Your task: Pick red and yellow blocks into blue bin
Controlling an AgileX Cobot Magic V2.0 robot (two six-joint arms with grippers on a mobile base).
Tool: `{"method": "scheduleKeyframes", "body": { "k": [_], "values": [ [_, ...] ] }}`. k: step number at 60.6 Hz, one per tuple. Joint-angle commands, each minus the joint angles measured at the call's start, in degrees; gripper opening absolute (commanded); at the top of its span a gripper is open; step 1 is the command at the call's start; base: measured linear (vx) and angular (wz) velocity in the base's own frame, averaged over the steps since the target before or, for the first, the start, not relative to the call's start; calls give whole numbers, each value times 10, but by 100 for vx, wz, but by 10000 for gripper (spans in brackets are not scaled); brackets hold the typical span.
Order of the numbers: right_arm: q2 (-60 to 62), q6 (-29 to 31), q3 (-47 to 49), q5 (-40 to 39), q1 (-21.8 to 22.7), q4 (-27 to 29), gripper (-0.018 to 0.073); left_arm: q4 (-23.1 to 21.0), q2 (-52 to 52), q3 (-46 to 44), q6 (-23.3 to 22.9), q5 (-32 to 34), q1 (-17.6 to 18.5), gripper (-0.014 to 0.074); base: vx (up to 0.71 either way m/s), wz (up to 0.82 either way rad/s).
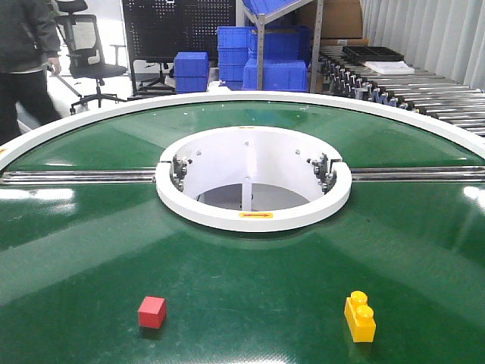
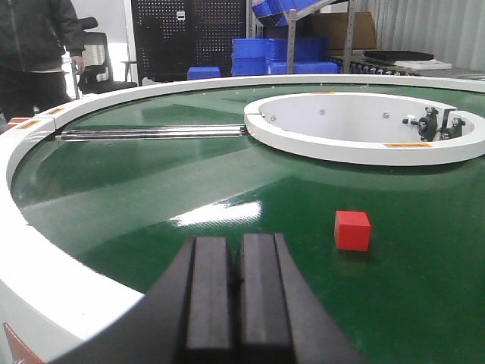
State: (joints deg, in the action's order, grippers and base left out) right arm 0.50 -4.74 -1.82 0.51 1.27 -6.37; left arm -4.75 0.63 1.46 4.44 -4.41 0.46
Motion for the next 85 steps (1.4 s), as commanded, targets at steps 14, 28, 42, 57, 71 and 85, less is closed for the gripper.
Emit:
{"method": "scheduleKeyframes", "body": {
  "k": [14,28,42,57,71,85],
  "values": [
    [6,3,-3,-47,-1,-5,-10,-5,10,-10,-5,47,5,-6,0,0],
    [6,3,-3,-47,-1,-5,-10,-5,10,-10,-5,47,5,-6,0,0],
    [6,3,-3,-59,-1,-5,-10,-5,10,-10,-5,63,5,-6,0,0],
    [6,1,66,-91,-2,-6,-10,-5,10,-75,-61,89,5,-6,0,0],
    [-25,10,231,55,-1,-23,-10,-5,-38,-244,-61,-21,5,-6,0,0],
    [-164,42,365,281,-1,-33,-10,-1,-193,-402,1,-249,5,-6,0,0]
  ]
}}
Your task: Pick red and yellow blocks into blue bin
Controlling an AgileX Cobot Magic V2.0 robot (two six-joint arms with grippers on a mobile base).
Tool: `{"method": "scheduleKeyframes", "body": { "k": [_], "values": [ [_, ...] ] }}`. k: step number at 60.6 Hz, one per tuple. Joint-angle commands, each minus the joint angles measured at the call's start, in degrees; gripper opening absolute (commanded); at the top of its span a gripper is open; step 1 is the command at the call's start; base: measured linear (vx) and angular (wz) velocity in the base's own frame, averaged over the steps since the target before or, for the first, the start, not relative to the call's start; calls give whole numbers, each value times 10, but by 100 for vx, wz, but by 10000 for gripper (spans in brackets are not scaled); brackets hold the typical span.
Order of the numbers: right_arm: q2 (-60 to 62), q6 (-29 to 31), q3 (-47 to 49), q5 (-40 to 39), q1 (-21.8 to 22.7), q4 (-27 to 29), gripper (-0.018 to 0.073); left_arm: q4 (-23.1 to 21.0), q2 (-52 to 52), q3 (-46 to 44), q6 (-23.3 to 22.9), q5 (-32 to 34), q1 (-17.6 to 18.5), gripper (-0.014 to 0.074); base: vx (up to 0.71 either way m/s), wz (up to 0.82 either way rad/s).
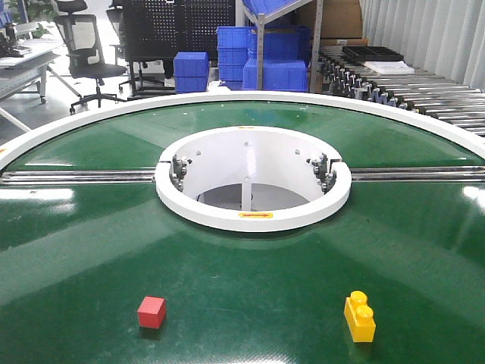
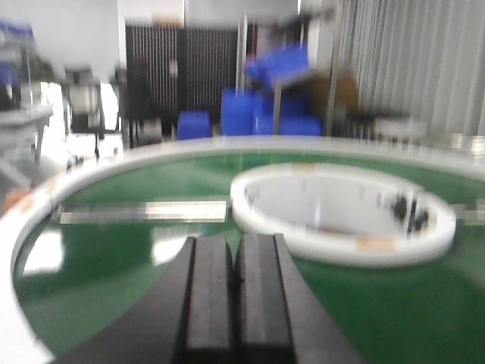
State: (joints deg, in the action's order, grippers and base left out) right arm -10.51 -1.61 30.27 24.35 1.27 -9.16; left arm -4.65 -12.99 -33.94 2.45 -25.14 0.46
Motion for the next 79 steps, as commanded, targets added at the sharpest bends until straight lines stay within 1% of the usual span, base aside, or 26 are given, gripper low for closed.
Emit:
{"method": "scheduleKeyframes", "body": {
  "k": [1,5,9,18,23,33,37,44,48,52,56,62,66,69,72,79],
  "values": [
    [-63,11,48,53,-1,-4,-10,-2,-66,-52,22,-52,5,-6,0,0],
    [-104,11,58,96,-1,-1,-10,-2,-102,-58,21,-85,5,-6,0,0],
    [-138,10,57,117,-1,0,-10,-2,-130,-57,21,-111,5,-6,0,0],
    [-191,-1,55,129,-1,7,-10,-5,-183,-52,20,-156,5,-6,0,0],
    [-208,-1,55,136,-1,17,-10,-6,-200,-52,20,-167,5,-6,0,0],
    [-230,6,55,154,-1,21,2,-6,-208,-52,20,-162,5,-6,0,0],
    [-237,12,55,157,-2,22,30,-6,-207,-52,19,-163,5,-3,0,0],
    [-245,36,55,156,-2,39,146,-6,-208,-52,19,-171,5,27,0,0],
    [-250,55,56,154,-2,57,247,-6,-208,-52,19,-172,5,77,0,0],
    [-257,83,57,149,-2,82,377,-6,-208,-52,21,-172,5,144,0,0],
    [-265,105,57,143,-4,105,503,-6,-208,-52,21,-172,5,237,0,0],
    [-285,115,59,138,-27,110,631,-6,-208,-52,21,-171,5,411,0,0],
    [-308,111,67,139,-50,103,682,-9,-208,-52,21,-171,6,503,0,0],
    [-325,101,77,142,-64,92,695,-18,-208,-52,21,-171,6,576,0,0],
    [-350,88,91,146,-76,83,694,-29,-208,-52,21,-171,6,622,0,0],
    [-427,59,135,154,-87,69,668,-38,-208,-52,21,-171,6,664,0,0]
  ]
}}
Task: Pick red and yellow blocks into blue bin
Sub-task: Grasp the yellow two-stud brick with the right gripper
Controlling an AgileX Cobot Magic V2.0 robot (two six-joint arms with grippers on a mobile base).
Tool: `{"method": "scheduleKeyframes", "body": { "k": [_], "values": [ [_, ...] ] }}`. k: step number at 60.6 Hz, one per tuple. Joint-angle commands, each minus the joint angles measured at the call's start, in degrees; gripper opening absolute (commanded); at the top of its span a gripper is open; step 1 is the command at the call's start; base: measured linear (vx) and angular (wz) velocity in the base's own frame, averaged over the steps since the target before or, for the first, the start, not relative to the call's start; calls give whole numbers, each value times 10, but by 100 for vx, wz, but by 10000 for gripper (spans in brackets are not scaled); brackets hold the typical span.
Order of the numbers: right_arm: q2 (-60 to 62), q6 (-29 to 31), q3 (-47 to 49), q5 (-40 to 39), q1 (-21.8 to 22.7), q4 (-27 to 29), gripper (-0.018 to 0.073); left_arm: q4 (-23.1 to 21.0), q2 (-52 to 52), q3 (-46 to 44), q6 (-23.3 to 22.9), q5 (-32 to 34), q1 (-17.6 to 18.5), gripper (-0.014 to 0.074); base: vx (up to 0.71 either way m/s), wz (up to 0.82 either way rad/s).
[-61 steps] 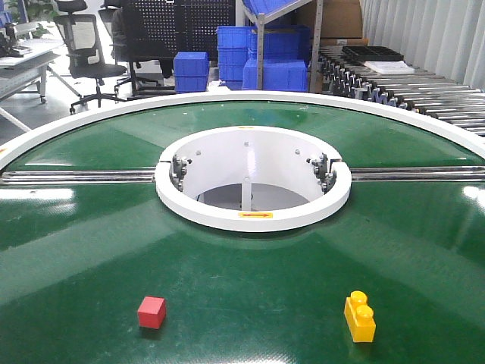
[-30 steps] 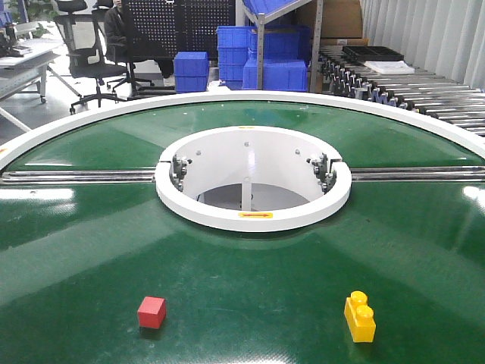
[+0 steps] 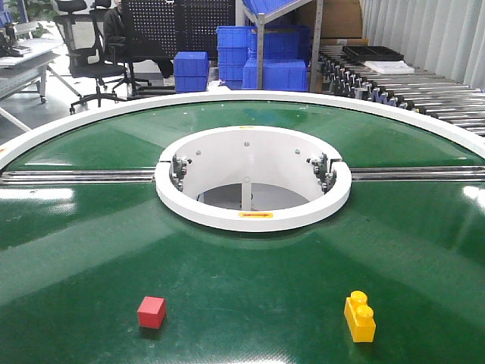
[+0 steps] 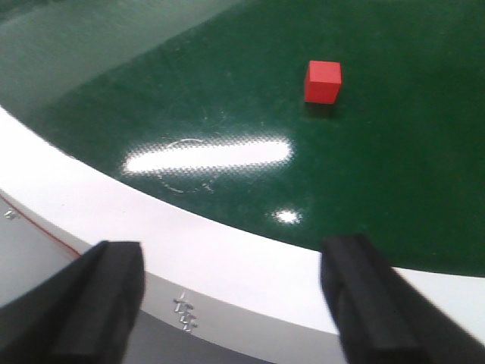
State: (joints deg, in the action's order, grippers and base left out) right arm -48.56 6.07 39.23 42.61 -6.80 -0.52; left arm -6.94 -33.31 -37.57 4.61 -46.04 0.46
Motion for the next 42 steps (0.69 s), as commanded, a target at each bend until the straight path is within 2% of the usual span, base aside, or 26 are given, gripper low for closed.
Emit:
{"method": "scheduleKeyframes", "body": {
  "k": [1,16,30,42],
  "values": [
    [-57,-20,52,-28,-6,-17,664,-15,-5,-16,-1,39,6,664,0,0],
    [-244,-30,162,-24,-6,-1,596,-14,-5,-16,-1,40,6,625,0,0],
    [-410,-29,284,-9,-6,29,595,-13,-5,-16,-1,39,6,570,0,0],
    [-527,-17,384,2,-6,42,595,-13,-5,-16,0,39,6,566,0,0]
  ]
}}
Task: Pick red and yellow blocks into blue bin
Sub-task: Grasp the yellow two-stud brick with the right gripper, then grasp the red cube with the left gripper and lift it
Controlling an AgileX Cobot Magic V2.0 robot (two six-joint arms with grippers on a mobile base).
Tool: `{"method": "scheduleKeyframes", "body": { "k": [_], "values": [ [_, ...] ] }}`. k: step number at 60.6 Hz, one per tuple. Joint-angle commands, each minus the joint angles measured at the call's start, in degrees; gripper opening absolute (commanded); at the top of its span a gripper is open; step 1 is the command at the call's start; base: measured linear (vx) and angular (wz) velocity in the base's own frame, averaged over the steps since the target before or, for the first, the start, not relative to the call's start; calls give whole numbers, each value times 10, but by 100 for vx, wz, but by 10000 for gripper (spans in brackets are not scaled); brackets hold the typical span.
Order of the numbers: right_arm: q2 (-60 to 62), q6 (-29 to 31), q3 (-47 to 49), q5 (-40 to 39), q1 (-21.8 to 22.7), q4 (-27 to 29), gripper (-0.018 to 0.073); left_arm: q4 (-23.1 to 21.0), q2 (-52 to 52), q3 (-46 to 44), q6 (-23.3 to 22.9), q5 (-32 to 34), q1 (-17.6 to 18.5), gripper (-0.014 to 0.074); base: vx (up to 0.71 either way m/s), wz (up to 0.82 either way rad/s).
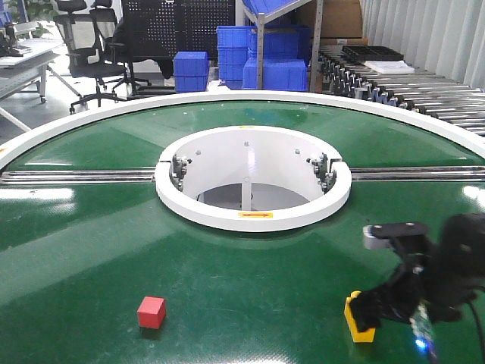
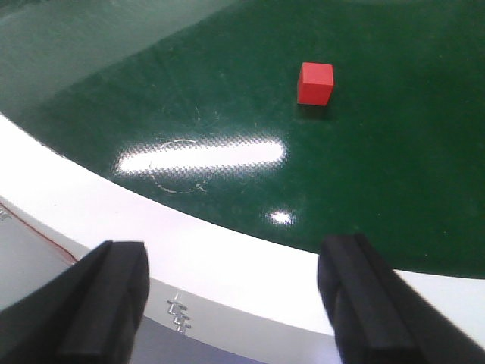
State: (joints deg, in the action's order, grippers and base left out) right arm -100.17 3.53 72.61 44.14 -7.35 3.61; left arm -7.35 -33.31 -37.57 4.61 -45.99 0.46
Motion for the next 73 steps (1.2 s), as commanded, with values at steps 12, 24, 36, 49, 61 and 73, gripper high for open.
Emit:
{"method": "scheduleKeyframes", "body": {
  "k": [12,24,36,49,61,73],
  "values": [
    [-96,8,118,-14,-1,-5,594,-8,-5,-16,0,39,6,566,0,0],
    [-154,8,159,-8,-1,-15,587,-9,-5,-16,0,39,6,566,0,0],
    [-160,8,161,-10,-1,-15,433,-7,-5,-16,10,39,6,566,0,0],
    [-140,8,161,-16,-1,-31,325,-15,-5,-16,11,52,6,566,0,0],
    [-65,31,148,-3,-1,-18,325,-99,-45,-24,107,70,6,566,0,-1],
    [74,120,45,-4,-1,47,325,-215,-148,-65,246,71,42,566,0,0]
  ]
}}
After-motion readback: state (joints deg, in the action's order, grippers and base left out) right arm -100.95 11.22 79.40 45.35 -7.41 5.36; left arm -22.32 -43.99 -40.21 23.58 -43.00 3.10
